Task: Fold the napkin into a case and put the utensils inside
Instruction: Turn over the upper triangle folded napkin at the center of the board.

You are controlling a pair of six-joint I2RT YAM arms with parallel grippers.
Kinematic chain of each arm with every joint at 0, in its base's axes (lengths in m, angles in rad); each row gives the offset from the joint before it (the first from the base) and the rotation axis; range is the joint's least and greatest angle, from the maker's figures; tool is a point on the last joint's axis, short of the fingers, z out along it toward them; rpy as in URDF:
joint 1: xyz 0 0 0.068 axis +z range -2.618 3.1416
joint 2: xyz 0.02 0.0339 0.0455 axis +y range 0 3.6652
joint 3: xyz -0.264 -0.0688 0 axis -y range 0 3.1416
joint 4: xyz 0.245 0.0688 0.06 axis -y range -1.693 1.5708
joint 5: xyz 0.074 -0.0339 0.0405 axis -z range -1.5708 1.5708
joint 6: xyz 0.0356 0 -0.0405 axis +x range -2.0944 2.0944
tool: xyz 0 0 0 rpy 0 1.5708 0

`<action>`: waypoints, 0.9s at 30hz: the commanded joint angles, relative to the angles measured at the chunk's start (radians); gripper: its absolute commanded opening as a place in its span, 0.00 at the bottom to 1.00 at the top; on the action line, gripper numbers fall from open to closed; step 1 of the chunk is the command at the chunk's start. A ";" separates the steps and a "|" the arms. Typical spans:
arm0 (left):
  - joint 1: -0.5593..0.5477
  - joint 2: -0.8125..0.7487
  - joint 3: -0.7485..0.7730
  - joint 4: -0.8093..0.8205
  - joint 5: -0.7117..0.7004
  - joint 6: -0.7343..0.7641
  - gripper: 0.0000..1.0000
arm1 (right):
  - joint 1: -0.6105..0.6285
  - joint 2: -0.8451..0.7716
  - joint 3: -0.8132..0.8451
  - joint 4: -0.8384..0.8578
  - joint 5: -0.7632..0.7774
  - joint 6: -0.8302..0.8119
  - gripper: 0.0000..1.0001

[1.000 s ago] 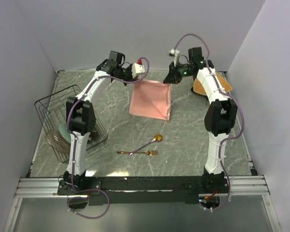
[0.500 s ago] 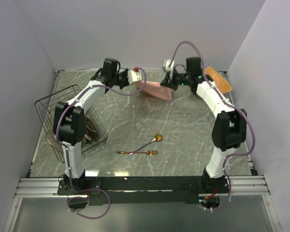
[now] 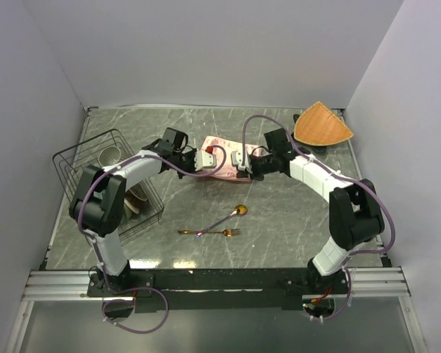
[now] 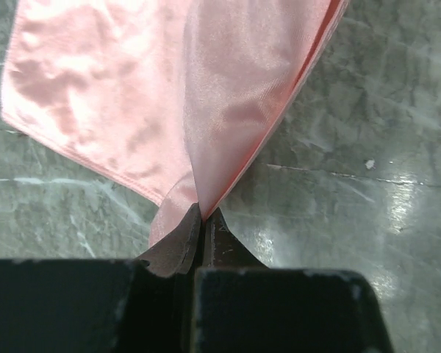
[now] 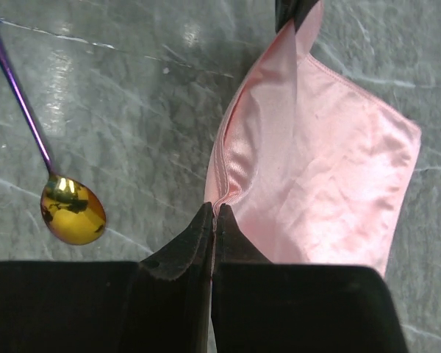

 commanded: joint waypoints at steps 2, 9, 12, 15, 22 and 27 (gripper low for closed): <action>-0.020 -0.069 -0.046 0.006 -0.003 -0.012 0.01 | 0.026 -0.059 -0.044 -0.050 0.024 -0.099 0.00; -0.049 -0.064 -0.074 -0.017 -0.009 -0.047 0.01 | 0.041 -0.070 -0.088 -0.126 0.064 -0.168 0.00; -0.059 -0.076 -0.114 -0.012 -0.001 -0.044 0.08 | 0.049 -0.083 -0.102 -0.142 0.068 -0.166 0.04; -0.069 -0.093 -0.131 -0.031 0.010 -0.036 0.34 | 0.049 -0.093 -0.097 -0.173 0.073 -0.142 0.39; -0.064 -0.184 -0.076 -0.143 0.097 -0.053 0.54 | -0.029 -0.142 0.062 -0.205 0.091 0.273 0.63; -0.076 -0.179 0.036 -0.062 0.165 -0.301 0.59 | -0.210 0.002 0.228 -0.215 0.116 0.845 0.61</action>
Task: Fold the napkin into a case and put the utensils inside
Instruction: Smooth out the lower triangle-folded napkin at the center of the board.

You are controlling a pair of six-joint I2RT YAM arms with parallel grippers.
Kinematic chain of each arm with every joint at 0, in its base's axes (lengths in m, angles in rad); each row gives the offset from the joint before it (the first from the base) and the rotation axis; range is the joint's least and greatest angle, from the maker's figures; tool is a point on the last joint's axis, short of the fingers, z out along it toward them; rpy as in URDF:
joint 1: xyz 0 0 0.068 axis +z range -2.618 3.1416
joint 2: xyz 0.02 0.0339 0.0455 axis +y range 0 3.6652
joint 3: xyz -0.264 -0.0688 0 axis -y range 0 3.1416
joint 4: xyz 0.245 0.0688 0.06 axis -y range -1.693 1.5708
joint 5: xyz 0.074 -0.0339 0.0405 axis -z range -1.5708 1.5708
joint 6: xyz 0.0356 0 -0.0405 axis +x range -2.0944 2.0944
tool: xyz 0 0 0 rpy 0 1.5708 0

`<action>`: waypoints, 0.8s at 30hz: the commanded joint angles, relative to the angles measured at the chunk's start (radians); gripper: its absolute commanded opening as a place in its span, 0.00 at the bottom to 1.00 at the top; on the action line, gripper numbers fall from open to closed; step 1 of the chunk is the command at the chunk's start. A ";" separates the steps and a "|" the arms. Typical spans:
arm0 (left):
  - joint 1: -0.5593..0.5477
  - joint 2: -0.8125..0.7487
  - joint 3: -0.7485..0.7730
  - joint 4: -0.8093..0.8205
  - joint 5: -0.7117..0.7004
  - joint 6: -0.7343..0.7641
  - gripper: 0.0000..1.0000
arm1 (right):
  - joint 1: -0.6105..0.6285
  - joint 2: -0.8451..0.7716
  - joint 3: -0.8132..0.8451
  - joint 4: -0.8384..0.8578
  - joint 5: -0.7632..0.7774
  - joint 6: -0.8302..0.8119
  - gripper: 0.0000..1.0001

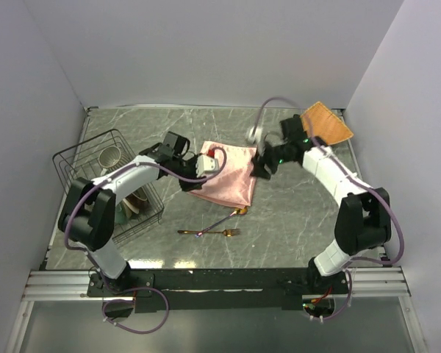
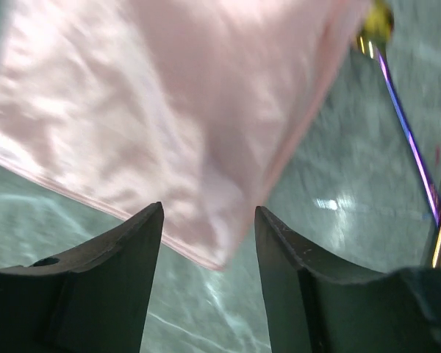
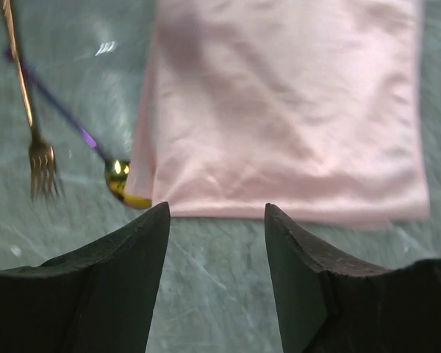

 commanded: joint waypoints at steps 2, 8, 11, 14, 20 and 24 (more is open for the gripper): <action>-0.048 0.007 0.137 0.129 0.095 -0.273 0.59 | -0.179 0.151 0.184 -0.018 0.034 0.649 0.60; -0.110 0.153 0.213 0.154 0.061 -0.261 0.54 | -0.215 0.239 0.190 0.071 0.123 0.861 0.56; -0.109 0.205 0.230 0.096 0.041 -0.159 0.53 | -0.214 0.275 0.198 0.102 0.183 0.872 0.53; -0.109 0.209 0.188 0.065 0.014 -0.047 0.53 | -0.212 0.346 0.230 0.091 0.233 0.898 0.42; -0.093 0.227 0.159 0.019 -0.006 0.006 0.55 | -0.201 0.461 0.296 0.082 0.273 0.915 0.34; -0.089 0.244 0.148 0.008 -0.025 0.043 0.54 | -0.168 0.527 0.380 0.053 0.280 0.909 0.34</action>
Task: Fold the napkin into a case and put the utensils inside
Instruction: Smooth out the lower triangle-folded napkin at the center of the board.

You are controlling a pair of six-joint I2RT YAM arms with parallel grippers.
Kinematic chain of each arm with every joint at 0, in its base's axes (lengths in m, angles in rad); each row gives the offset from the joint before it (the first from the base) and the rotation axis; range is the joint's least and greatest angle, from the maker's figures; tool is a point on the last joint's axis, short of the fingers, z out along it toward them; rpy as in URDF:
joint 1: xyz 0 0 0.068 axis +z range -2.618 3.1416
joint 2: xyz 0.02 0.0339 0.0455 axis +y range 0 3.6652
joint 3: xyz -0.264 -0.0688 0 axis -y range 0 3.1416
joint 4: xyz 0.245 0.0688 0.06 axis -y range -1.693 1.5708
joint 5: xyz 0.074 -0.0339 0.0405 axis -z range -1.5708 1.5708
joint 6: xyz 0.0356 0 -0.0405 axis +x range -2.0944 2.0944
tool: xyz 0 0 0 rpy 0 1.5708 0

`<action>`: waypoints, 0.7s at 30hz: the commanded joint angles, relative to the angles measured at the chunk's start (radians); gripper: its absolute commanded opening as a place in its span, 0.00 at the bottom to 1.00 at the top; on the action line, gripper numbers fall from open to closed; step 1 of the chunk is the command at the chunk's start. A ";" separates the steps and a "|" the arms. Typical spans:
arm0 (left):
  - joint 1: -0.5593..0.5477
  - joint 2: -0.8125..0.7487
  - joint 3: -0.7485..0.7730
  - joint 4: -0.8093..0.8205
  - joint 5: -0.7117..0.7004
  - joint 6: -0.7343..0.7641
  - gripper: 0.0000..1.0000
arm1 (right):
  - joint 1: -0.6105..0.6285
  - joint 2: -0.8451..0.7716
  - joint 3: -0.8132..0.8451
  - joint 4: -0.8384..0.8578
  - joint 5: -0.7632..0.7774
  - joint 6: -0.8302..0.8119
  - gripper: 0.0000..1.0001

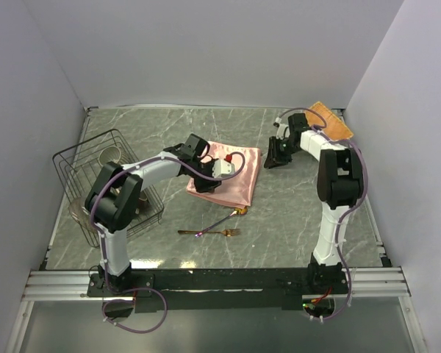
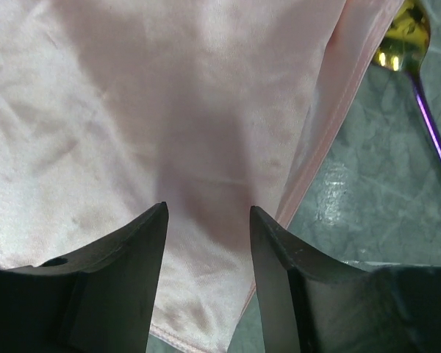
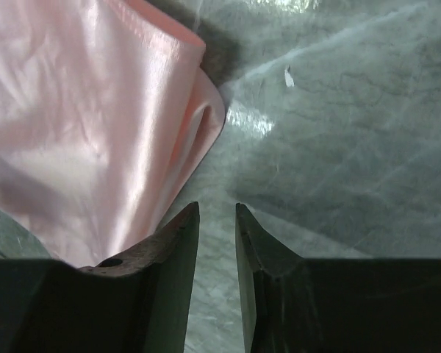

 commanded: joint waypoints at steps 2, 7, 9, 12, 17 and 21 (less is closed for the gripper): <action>0.012 0.018 -0.004 -0.023 -0.012 0.073 0.52 | 0.052 0.072 0.137 -0.017 0.038 0.020 0.34; 0.034 0.008 -0.007 -0.018 0.005 0.018 0.52 | 0.064 0.151 0.220 -0.037 0.060 0.043 0.28; 0.046 -0.008 -0.018 -0.012 0.008 0.003 0.53 | 0.076 0.171 0.264 -0.047 0.072 0.044 0.27; 0.068 -0.022 -0.032 0.003 0.000 -0.029 0.53 | 0.086 0.227 0.358 -0.078 0.059 0.061 0.25; 0.117 -0.028 -0.035 0.012 -0.021 -0.072 0.52 | 0.113 0.333 0.547 -0.099 0.045 0.101 0.24; 0.118 -0.039 -0.024 0.049 -0.038 -0.100 0.51 | 0.113 0.382 0.680 -0.047 0.020 0.143 0.27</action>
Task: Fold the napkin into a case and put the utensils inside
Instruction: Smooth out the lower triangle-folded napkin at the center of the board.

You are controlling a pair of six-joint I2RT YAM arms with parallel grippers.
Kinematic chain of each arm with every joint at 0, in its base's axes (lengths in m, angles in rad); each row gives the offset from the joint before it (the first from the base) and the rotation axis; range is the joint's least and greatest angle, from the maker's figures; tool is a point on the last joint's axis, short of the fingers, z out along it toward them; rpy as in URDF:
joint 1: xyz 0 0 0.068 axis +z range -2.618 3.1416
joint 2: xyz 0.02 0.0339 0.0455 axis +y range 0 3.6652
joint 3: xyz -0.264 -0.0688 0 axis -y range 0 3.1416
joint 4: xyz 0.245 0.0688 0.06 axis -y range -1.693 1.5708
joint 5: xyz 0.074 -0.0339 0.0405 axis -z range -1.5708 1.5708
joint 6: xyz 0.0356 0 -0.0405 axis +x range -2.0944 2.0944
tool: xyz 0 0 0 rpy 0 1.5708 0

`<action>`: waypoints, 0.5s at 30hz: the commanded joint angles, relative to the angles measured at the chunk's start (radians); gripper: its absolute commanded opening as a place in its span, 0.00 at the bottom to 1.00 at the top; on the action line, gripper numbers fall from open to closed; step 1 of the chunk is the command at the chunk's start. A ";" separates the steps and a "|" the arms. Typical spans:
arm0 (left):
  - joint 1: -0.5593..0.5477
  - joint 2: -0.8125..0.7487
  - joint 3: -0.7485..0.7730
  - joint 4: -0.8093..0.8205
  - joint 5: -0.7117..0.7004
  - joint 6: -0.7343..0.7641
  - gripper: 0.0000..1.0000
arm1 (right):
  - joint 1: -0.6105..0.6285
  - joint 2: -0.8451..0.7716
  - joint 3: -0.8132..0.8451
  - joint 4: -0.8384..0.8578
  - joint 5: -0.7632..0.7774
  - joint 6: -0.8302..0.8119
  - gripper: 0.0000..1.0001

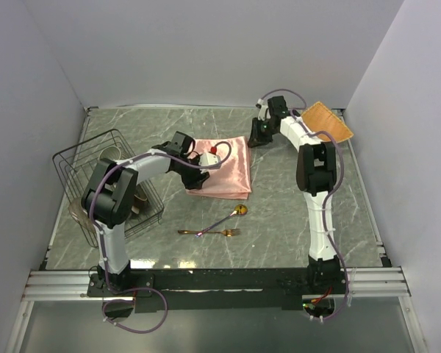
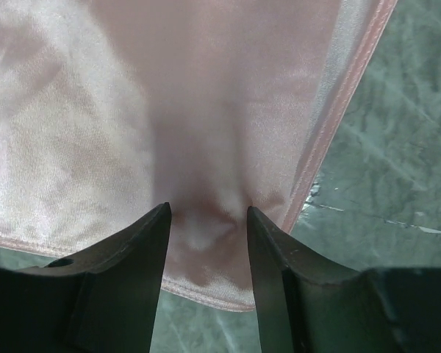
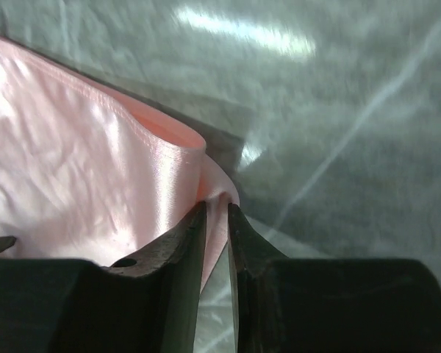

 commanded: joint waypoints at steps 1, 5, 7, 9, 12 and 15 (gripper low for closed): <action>0.001 -0.058 0.013 0.058 -0.009 -0.049 0.51 | 0.015 0.025 0.128 0.048 -0.038 0.053 0.29; -0.032 -0.030 0.066 0.070 -0.006 -0.051 0.51 | 0.000 -0.061 0.050 0.075 -0.062 0.044 0.33; -0.048 -0.021 0.080 0.083 -0.003 -0.052 0.51 | -0.010 -0.163 -0.075 0.099 -0.076 0.045 0.35; -0.075 -0.007 0.092 0.104 0.002 -0.051 0.51 | -0.023 -0.257 -0.205 0.113 -0.090 0.048 0.35; -0.123 0.010 0.111 0.129 0.008 -0.052 0.50 | -0.031 -0.347 -0.351 0.102 -0.092 0.065 0.36; -0.161 0.030 0.129 0.149 0.017 -0.061 0.50 | -0.040 -0.407 -0.477 0.113 -0.095 0.088 0.37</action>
